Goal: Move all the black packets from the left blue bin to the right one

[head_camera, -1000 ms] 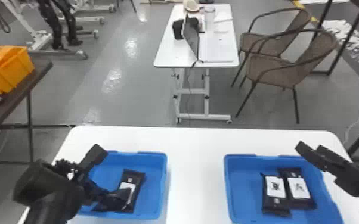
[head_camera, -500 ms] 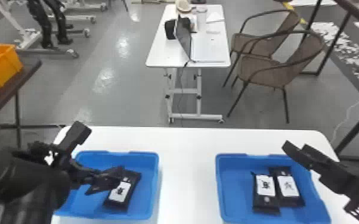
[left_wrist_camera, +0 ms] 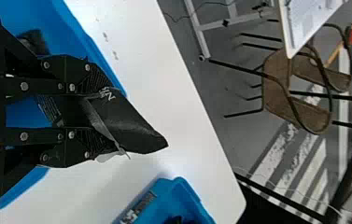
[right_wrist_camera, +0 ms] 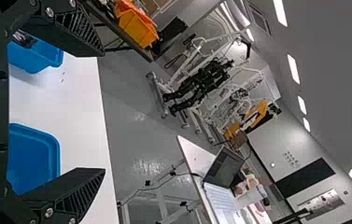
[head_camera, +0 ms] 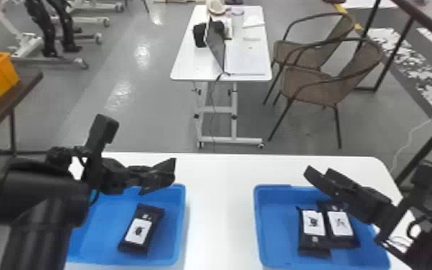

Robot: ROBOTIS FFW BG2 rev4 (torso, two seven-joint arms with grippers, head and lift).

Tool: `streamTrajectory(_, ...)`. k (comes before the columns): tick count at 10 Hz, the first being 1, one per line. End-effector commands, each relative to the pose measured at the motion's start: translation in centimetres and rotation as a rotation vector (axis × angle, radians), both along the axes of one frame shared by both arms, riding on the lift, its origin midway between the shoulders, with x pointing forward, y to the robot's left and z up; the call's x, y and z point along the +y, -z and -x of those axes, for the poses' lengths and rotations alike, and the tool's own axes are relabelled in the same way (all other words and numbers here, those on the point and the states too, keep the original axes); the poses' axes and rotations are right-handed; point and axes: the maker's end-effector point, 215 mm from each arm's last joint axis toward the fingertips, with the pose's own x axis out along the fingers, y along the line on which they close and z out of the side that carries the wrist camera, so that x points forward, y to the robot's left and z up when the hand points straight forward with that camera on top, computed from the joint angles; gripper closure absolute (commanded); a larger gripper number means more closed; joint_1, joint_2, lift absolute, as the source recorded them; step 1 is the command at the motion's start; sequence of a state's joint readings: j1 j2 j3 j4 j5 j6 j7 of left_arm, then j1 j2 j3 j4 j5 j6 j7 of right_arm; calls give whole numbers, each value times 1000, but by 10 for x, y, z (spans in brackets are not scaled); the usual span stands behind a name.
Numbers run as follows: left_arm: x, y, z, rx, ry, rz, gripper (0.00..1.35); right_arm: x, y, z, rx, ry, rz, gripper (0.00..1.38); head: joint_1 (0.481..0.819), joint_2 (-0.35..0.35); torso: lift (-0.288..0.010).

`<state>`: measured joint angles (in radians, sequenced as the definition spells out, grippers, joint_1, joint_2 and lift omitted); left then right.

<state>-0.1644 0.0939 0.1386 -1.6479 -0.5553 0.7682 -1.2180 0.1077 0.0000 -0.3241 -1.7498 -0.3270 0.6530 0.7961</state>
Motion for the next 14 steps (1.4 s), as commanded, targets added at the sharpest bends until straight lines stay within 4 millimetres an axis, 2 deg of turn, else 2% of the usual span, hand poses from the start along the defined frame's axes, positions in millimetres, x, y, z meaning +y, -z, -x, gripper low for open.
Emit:
streamTrajectory(1,-51,-20,-19,-57,54,188,946,17,-1,-3,-7,-28,-18,136,695,25,0)
streamTrajectory(2,-80,-29,-29,-79,65,293,946,28,-4,-6,-23,-48,-19,136,695,3,0)
streamTrajectory(4,-123,-52,-45,-124,58,454,946,51,-16,-12,-78,-88,-15,136,695,-29,0)
streamTrajectory(7,-175,-90,-49,-141,94,738,944,66,-25,-21,-132,-107,10,136,695,-67,0)
streamTrajectory(8,-183,-99,-46,-143,105,807,944,65,-24,-22,-133,-106,8,136,695,-75,0)
streamTrajectory(9,-184,-105,-43,-149,122,839,944,65,-29,-24,-148,-103,8,136,695,-91,0)
streamTrajectory(12,-179,-85,-34,-88,122,802,944,50,-60,-39,-240,-65,63,136,695,-103,0)
streamTrajectory(14,-186,-78,-33,-56,130,773,944,77,-79,-47,-282,-134,92,134,695,-108,0)
